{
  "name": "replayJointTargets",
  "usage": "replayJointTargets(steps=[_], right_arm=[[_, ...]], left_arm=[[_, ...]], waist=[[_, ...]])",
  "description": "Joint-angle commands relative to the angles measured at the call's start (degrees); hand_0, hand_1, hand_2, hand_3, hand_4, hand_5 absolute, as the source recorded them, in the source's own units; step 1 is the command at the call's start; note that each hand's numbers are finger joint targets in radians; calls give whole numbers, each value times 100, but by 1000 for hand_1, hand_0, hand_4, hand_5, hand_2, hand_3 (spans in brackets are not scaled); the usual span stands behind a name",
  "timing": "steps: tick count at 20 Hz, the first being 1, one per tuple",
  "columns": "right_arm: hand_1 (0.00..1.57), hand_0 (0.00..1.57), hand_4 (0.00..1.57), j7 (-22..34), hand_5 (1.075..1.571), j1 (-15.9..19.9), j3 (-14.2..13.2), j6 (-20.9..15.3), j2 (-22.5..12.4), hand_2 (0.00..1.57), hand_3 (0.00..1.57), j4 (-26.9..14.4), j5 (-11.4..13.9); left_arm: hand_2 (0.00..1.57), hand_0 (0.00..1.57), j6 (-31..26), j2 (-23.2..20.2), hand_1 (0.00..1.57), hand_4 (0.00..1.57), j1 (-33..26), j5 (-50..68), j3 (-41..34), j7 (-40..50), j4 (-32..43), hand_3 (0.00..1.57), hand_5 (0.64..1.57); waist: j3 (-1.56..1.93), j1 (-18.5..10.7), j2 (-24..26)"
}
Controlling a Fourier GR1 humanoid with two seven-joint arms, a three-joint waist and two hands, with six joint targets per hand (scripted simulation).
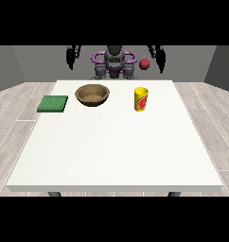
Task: Pick the cup and pour the ball into the bowl, then pick the bowl and place it on the pad
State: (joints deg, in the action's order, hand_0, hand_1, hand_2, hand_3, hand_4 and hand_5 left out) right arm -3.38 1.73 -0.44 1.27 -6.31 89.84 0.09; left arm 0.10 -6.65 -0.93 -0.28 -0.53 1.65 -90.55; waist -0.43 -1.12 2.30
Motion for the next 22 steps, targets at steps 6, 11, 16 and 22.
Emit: replayJointTargets(steps=[6,11,16,22], right_arm=[[0,0,0,737,1568,45,-116,22,-287,0,0,508,-58],[0,0,0,187,1567,-249,-524,-39,132,0,0,241,-686],[0,0,0,-67,1565,-189,-498,193,88,0,0,424,-761],[0,0,0,-292,1563,528,-474,176,95,0,0,99,-670]], left_arm=[[0,0,-109,-292,0,0,207,87,-57,600,-654,0,1524],[0,0,606,648,0,0,-670,919,1294,-479,-1063,0,1525],[0,0,225,567,0,0,-161,457,789,-612,-1124,0,1478],[0,0,119,287,0,0,824,501,223,-796,-607,0,1376]], waist=[[38,125,1531],[42,-56,1061],[43,105,251],[42,172,-570]])
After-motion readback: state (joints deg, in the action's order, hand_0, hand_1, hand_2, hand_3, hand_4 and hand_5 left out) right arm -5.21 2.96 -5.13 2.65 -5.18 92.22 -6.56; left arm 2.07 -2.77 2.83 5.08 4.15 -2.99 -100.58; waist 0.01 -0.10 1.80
